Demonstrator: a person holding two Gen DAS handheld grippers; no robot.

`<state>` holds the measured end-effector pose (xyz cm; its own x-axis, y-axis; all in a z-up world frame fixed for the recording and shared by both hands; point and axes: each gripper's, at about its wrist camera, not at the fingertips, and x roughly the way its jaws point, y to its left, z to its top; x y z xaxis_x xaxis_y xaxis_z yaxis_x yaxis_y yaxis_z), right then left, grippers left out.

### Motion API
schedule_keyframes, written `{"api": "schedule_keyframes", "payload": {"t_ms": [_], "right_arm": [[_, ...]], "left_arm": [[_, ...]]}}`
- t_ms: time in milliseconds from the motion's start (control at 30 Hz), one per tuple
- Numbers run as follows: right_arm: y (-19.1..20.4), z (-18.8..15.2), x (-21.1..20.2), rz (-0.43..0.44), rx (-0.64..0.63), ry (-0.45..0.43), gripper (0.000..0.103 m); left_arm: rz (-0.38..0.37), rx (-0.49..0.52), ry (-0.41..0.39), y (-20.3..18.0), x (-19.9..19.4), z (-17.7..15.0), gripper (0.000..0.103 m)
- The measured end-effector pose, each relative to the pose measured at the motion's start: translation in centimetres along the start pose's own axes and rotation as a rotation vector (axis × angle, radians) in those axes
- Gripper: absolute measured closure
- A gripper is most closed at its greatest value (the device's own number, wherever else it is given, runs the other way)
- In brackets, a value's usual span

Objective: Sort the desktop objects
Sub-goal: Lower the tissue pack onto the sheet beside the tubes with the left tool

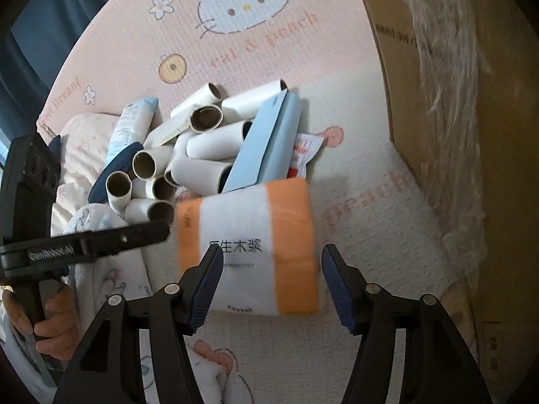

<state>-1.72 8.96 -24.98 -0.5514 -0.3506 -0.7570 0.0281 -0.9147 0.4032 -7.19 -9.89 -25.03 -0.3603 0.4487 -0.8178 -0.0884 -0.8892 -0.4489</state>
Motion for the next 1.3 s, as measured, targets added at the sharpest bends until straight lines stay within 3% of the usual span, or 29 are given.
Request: {"api": "schedule_keyframes", "payload": {"t_ms": [133, 333, 500, 767, 1000, 1300], "right_arm": [[-0.1, 0.0, 0.0, 0.002, 0.006, 0.005, 0.045], [-0.3, 0.0, 1.1, -0.002, 0.021, 0.053, 0.045], [0.0, 0.0, 1.9, 0.004, 0.008, 0.067, 0.041], [-0.7, -0.1, 2.7, 0.039, 0.054, 0.075, 0.036], [0.2, -0.1, 2.0, 0.053, 0.018, 0.046, 0.034], [3.3, 0.2, -1.8, 0.037, -0.124, -0.078, 0.034]], "left_arm": [[-0.021, 0.0, 0.023, -0.4, 0.7, 0.2, 0.055], [-0.088, -0.074, 0.07, 0.0, 2.7, 0.4, 0.054], [-0.099, -0.135, 0.112, 0.7, 4.7, 0.8, 0.054], [-0.07, -0.089, 0.128, -0.2, 5.5, 0.6, 0.052], [-0.034, 0.001, 0.056, -1.6, 3.7, 0.2, 0.053], [0.028, 0.205, -0.132, -6.4, -2.5, -1.6, 0.053]]}}
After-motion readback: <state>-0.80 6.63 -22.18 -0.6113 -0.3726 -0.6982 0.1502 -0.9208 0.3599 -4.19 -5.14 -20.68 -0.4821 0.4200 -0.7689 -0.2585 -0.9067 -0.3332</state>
